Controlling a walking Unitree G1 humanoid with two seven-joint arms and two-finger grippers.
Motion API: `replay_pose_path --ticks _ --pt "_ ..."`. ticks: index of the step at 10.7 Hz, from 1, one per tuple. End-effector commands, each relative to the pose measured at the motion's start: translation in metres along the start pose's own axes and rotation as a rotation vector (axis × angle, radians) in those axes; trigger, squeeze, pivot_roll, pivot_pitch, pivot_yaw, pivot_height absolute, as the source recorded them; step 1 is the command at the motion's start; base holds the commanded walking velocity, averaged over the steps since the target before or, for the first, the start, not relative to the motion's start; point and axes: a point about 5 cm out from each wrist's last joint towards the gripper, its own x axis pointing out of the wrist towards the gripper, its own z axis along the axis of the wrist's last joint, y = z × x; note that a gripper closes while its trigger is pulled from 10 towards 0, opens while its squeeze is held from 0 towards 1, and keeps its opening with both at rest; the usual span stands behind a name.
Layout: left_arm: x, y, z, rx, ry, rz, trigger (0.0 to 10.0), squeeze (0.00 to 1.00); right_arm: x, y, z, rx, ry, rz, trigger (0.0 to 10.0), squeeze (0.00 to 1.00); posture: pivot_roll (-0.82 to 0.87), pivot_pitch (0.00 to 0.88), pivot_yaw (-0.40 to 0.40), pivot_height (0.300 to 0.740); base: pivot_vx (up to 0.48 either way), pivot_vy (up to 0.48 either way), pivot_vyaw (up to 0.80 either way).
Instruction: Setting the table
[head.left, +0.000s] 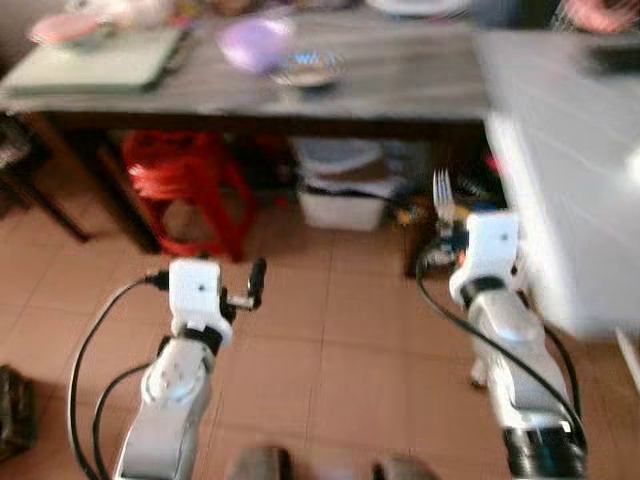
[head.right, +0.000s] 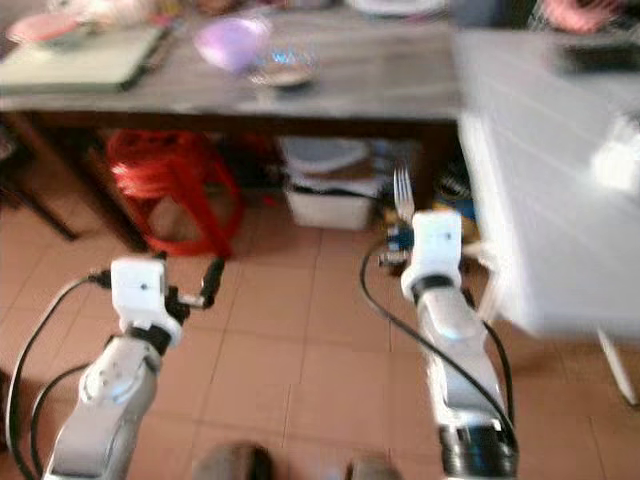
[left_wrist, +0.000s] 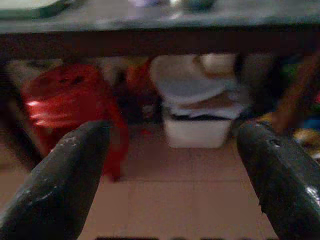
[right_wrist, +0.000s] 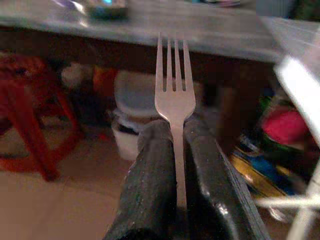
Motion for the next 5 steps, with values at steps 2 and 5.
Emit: replay_pose_path --ticks 2,5 --pt "-0.0007 0.0037 -0.0002 0.012 0.002 0.012 10.0 0.0 0.0005 0.0038 0.0051 -0.013 -0.039 0.012 0.0 0.0 0.02 0.121 0.064 0.74 0.48 0.0 0.0" --pt "0.0 0.0024 0.0003 0.015 -0.004 0.013 10.0 0.0 0.0017 0.0037 0.0069 -0.033 -0.055 0.015 0.0 0.0 0.02 0.121 0.063 0.74 0.48 0.0 0.0"
